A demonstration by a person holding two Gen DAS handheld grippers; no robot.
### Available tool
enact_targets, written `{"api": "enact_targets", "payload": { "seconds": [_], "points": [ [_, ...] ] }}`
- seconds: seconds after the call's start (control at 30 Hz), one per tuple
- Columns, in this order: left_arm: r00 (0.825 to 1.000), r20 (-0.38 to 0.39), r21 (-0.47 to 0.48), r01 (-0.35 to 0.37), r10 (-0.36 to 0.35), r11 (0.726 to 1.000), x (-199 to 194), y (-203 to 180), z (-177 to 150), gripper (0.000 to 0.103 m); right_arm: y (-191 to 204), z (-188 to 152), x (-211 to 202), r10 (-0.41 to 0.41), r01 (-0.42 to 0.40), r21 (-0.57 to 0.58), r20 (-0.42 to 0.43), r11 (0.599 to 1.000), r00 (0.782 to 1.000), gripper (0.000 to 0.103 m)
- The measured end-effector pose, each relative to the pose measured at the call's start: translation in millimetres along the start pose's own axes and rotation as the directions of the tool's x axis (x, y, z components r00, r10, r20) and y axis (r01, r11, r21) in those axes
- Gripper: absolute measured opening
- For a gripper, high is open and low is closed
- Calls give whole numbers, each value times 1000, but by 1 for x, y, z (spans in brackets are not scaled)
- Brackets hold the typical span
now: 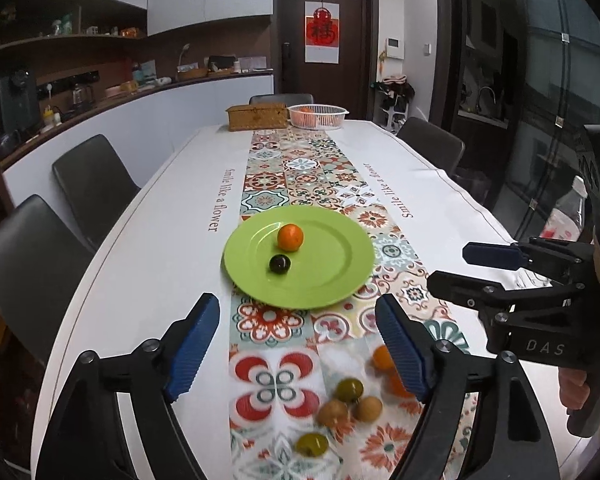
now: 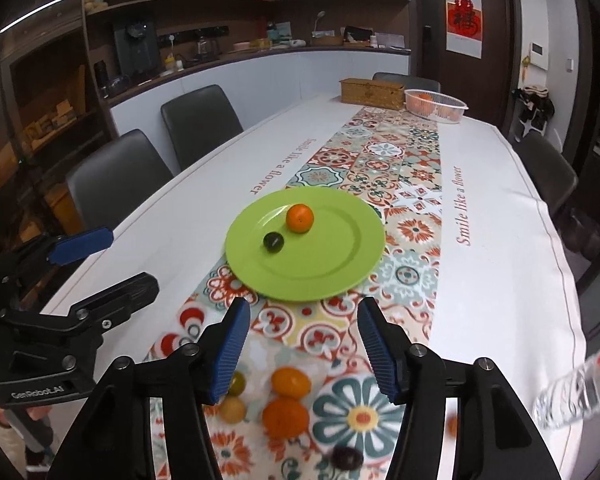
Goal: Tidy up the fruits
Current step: 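Move both tools back toward the fruit cluster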
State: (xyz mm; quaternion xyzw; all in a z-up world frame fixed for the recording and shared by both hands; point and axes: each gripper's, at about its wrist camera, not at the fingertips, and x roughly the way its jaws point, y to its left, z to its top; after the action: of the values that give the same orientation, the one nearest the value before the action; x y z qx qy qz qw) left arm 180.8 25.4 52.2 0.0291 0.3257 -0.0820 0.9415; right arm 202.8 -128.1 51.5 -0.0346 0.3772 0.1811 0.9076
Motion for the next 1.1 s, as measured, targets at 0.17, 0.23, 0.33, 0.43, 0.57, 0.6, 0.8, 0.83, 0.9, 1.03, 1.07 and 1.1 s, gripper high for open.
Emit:
{"api": "enact_targets", "payload": {
  "seconds": [0.17,0.23,0.33,0.43,0.57,0.6,0.8,0.83,0.9,1.03,1.07,1.1],
  "points": [
    [999,28,-4,-20,20,1000,-21,-7,-12,86,0,-15,-20,-5,4,31,25,1000,1000,63],
    [999,35,-4,-33,33,999,-28,-9,-16,88,0,-21,-27,-15,14,33,38,999,999,63],
    [998,37,-20,-42,42,999,-36,-13,-24,89,-1,-30,-36,-31,28,52,46,998,998,66],
    [999,21,-41,-48,49,998,-39,-12,-36,89,-1,-37,-39,-48,45,57,45,997,998,67],
    [998,-18,-57,-57,57,997,-35,-12,-51,89,-2,-52,-37,-63,62,69,20,996,998,67],
    [998,-29,-59,-62,61,996,-33,-13,-57,89,-3,-56,-36,-70,69,79,11,995,998,67],
    [993,-67,-29,-102,100,994,-26,-16,-77,89,-9,-80,-25,-91,96,119,-48,988,995,67],
    [992,-75,-23,-103,101,994,-24,-17,-80,89,-10,-84,-23,-91,98,131,-60,987,994,67],
    [990,-96,-16,-109,107,994,-19,-17,-86,89,-12,-92,-19,-97,108,147,-84,983,992,67],
    [984,-149,-26,-103,98,994,-7,-16,-98,89,-16,-103,-11,-120,139,157,-121,978,985,67],
    [983,-160,-31,-99,93,995,-5,-16,-99,89,-17,-107,-9,-124,145,159,-134,977,983,67],
    [981,-170,-34,-97,90,995,-2,-16,-101,89,-17,-109,-7,-125,147,160,-141,976,982,67]
  ]
}}
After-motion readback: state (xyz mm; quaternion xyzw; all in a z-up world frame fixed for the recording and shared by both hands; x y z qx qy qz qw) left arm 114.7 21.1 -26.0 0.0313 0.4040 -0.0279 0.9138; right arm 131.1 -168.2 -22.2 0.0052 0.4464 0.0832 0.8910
